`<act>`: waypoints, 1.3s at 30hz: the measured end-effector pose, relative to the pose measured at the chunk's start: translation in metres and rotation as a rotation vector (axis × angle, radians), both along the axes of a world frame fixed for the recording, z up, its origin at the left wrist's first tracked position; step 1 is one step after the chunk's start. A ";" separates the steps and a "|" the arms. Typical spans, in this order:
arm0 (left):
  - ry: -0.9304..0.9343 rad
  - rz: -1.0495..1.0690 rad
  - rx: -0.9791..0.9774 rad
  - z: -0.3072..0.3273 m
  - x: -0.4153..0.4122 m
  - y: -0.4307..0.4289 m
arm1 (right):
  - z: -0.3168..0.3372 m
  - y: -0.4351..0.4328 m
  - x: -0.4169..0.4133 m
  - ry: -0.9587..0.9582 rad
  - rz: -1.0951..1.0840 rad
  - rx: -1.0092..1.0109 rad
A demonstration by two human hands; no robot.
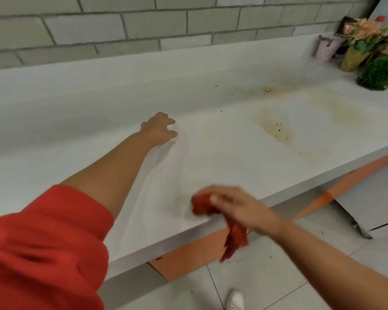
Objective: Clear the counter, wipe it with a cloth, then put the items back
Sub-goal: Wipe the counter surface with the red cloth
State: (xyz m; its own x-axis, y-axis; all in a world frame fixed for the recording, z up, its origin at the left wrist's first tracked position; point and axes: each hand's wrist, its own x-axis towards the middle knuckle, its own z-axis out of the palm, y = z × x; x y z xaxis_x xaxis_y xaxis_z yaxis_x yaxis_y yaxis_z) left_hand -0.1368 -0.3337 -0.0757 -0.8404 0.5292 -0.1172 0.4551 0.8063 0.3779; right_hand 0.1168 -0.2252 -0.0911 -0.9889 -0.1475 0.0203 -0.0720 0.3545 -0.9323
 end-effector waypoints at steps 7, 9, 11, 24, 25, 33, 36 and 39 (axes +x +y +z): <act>-0.011 0.025 0.048 -0.002 0.012 -0.031 | -0.009 0.046 -0.064 -0.001 -0.471 0.454; -0.014 0.026 0.050 -0.001 0.015 -0.037 | -0.020 0.010 -0.062 0.046 -0.342 0.606; -0.012 0.023 0.053 0.004 0.017 -0.042 | -0.026 -0.032 -0.053 0.157 -0.210 0.648; -0.012 -0.026 0.097 0.020 0.040 -0.054 | -0.026 -0.013 0.000 0.242 -0.299 0.639; -0.012 -0.019 0.095 0.020 0.041 -0.060 | -0.023 0.011 -0.002 0.143 -0.424 0.672; -0.038 -0.013 0.124 0.019 0.047 -0.067 | -0.031 -0.070 -0.027 0.279 -0.300 0.917; -0.049 -0.037 0.134 0.022 0.051 -0.056 | -0.034 -0.098 -0.010 0.271 -0.053 0.830; -0.057 -0.043 0.115 0.016 0.052 -0.050 | -0.033 -0.062 -0.011 0.190 -0.045 0.778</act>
